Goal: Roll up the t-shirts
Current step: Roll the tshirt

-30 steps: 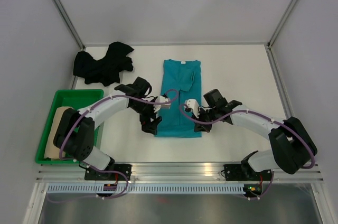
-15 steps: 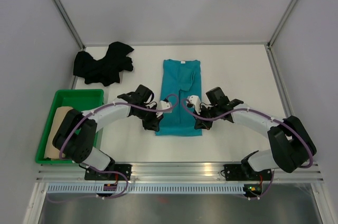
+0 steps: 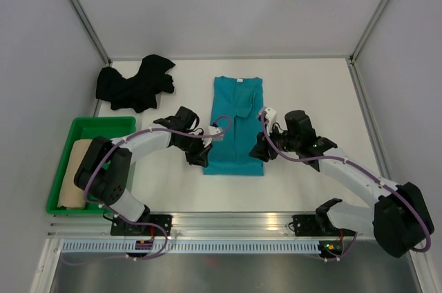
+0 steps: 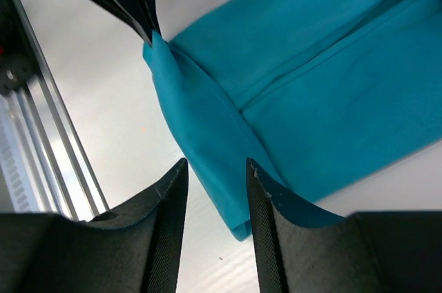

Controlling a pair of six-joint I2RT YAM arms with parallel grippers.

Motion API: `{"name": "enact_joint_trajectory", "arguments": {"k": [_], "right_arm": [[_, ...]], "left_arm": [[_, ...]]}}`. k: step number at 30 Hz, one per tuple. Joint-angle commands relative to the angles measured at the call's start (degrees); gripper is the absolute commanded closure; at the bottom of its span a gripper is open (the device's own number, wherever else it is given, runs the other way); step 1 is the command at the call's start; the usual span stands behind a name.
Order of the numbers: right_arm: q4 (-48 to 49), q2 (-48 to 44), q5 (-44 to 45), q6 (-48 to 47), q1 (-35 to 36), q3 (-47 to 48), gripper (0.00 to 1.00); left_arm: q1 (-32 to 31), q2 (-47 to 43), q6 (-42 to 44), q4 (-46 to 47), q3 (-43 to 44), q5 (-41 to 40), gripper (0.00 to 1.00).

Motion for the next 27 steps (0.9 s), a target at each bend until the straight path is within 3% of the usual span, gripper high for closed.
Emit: {"name": "enact_joint_trajectory", "arguments": {"k": [1, 6, 16, 23, 27], "right_arm": [[8.85, -4.32, 2.10, 14.59, -0.45, -6.78, 0.54], [18.52, -5.92, 3.78, 19.70, -0.81, -15.48, 0.50], [25.28, -2.14, 6.50, 19.35, -0.81, -19.27, 0.47], [24.15, -1.87, 12.74, 18.20, -0.89, -18.14, 0.46], [23.71, 0.24, 8.73, 21.45, -0.89, -18.39, 0.47]], "left_arm": [[0.54, 1.45, 0.68, 0.66, 2.58, 2.14, 0.98], [0.80, 3.21, 1.12, -0.22, 4.60, 2.67, 0.98], [0.80, 4.09, 3.13, -2.42, 6.36, 2.67, 0.98], [0.80, 5.23, 3.58, -3.21, 7.06, 1.97, 0.98], [0.80, 5.41, 3.49, -3.82, 7.86, 2.49, 0.97]]}}
